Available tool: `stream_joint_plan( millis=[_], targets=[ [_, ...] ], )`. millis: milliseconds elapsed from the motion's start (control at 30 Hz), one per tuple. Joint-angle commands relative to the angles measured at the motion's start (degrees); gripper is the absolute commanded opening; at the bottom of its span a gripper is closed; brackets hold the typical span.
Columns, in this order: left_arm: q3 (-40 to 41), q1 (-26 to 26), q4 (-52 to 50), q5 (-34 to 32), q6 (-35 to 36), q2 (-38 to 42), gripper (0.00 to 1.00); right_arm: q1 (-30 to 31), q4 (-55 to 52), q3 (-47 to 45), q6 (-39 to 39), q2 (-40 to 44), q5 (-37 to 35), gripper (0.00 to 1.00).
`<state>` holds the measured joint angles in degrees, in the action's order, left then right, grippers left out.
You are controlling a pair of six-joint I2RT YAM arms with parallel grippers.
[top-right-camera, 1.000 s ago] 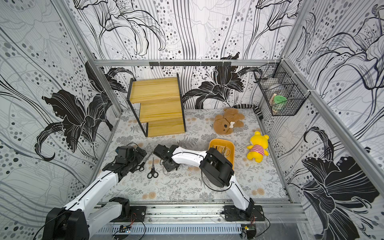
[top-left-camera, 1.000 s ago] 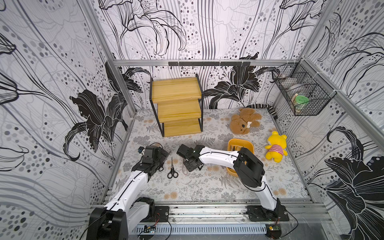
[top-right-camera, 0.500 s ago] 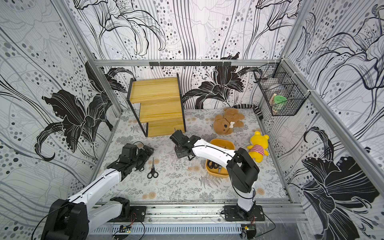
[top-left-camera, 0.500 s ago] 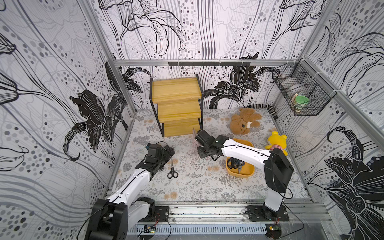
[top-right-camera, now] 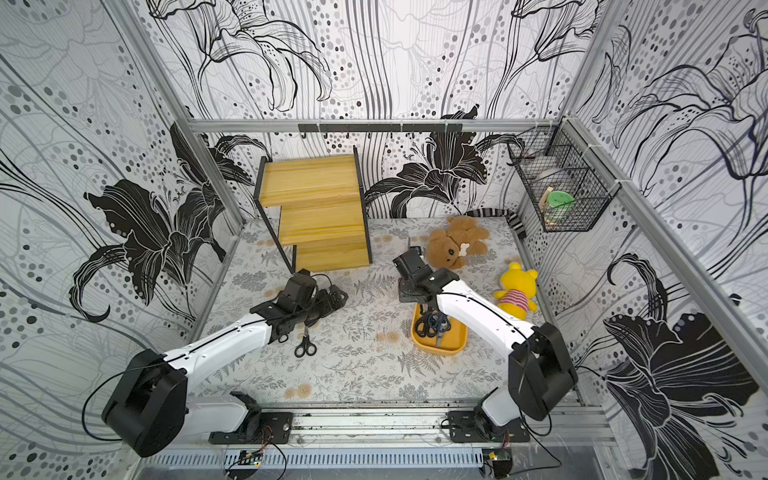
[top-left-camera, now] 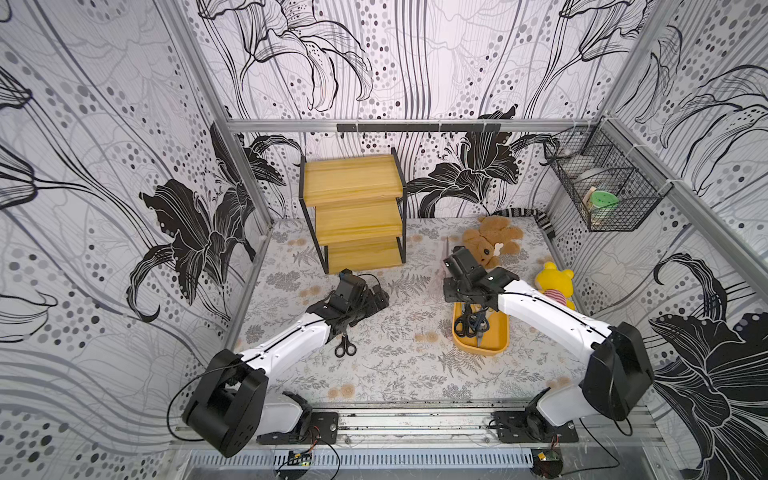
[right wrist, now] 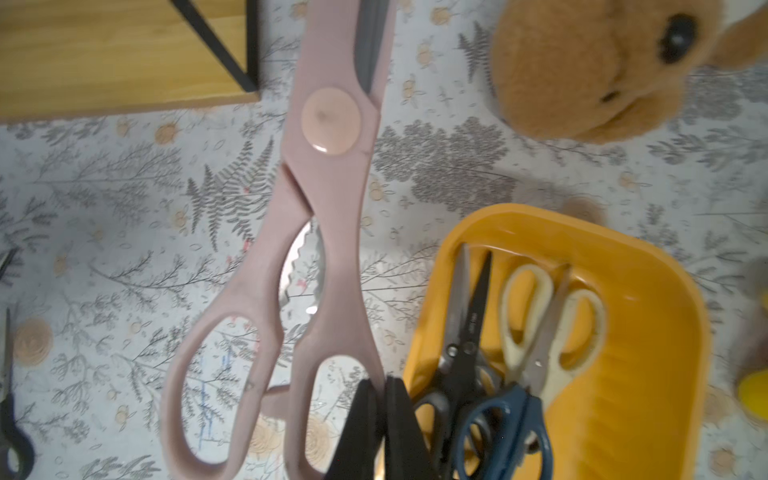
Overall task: Put the scissors into the storage box
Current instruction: Place the scissors in the storage box.
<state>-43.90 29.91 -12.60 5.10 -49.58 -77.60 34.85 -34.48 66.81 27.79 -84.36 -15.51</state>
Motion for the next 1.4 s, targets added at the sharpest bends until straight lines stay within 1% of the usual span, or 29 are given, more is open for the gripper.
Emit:
stream_joint_plan(
  millis=[0,200,433,533,700,967,1000,1067,1167,1233,1367],
  targets=[
    [-3.62,2.28,-3.53,-2.15,3.58,-3.31,0.97,-3.04,-2.24,-2.46,-1.31,3.26,-1.7,0.0],
    [-6.42,5.37,-5.43,-3.42,4.75,-6.85,0.97,-7.11,-3.0,-8.48,-2.2,7.3,-0.08,0.0],
    [-6.54,5.77,-4.94,-3.85,3.82,-7.7,0.97,-7.25,-2.83,-16.69,0.15,10.24,3.2,0.0],
    [-6.4,5.86,-4.75,-4.69,2.93,-7.19,0.97,-7.25,-2.46,-19.12,0.46,10.22,3.94,0.0],
    [-4.63,5.81,-3.73,-6.95,1.64,-4.11,0.97,-7.26,-0.24,-21.85,1.37,10.02,5.86,0.0],
    [-3.04,5.8,-6.23,-9.7,1.86,-2.06,0.97,-7.3,0.82,-23.01,2.35,6.93,6.89,0.0],
    [-2.91,5.8,-7.01,-10.14,1.86,-1.9,0.97,-7.26,0.84,-23.06,2.59,6.93,6.82,0.02],
    [-2.45,5.89,-8.96,-11.13,1.88,-1.29,0.97,-7.25,0.93,-23.3,3.03,7.4,6.37,0.13],
    [-1.13,5.77,-12.21,-12.63,1.86,0.86,0.97,-7.26,0.88,-23.1,3.15,8.44,6.19,0.27],
    [0.29,5.78,-14.25,-13.46,1.59,2.94,0.97,-7.31,0.44,-22.45,3.07,9.23,5.83,0.35],
    [3.41,5.77,-18.17,-15.88,-0.31,7.9,0.97,-7.33,-1.48,-19.49,2.03,10.24,4.07,0.42]
  ],
)
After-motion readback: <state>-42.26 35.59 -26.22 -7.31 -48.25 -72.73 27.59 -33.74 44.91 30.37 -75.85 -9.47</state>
